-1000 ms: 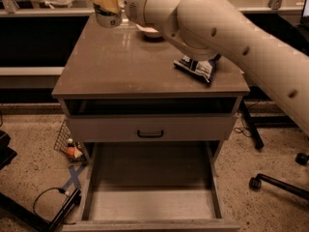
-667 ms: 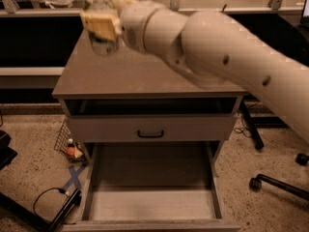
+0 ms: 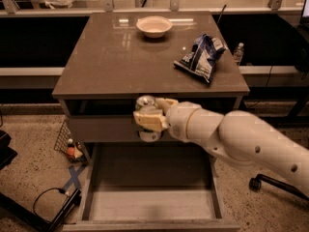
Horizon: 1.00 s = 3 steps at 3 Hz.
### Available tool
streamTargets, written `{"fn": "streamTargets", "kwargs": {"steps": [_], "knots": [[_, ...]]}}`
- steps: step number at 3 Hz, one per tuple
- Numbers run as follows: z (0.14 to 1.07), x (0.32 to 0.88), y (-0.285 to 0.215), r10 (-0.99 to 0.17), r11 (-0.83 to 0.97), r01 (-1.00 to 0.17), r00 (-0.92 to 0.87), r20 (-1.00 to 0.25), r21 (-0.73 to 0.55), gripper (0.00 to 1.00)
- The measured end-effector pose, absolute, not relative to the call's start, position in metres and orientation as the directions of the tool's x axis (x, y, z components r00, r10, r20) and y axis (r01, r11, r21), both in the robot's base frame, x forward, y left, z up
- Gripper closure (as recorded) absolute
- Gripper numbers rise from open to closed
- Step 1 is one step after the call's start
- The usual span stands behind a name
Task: Place 7up can into middle drawer
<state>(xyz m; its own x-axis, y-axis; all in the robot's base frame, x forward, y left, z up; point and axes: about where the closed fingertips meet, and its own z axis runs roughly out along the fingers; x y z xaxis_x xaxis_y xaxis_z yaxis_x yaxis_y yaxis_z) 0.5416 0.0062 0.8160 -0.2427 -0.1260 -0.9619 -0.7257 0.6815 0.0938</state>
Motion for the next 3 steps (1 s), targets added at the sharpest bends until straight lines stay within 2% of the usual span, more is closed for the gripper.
{"fn": "streamTargets", "kwargs": {"steps": [1,2,3], "knots": [[0.756,0.545,-0.010,-0.124,0.693,-0.712,-0.273,-0.954,0.114,1.00],[0.756,0.545,-0.010,-0.124,0.693,-0.712,-0.273,-0.954,0.114,1.00],[0.720,0.541,-0.002,-0.140,0.603,-0.791,-0.237,-0.962,0.107,1.00]]}}
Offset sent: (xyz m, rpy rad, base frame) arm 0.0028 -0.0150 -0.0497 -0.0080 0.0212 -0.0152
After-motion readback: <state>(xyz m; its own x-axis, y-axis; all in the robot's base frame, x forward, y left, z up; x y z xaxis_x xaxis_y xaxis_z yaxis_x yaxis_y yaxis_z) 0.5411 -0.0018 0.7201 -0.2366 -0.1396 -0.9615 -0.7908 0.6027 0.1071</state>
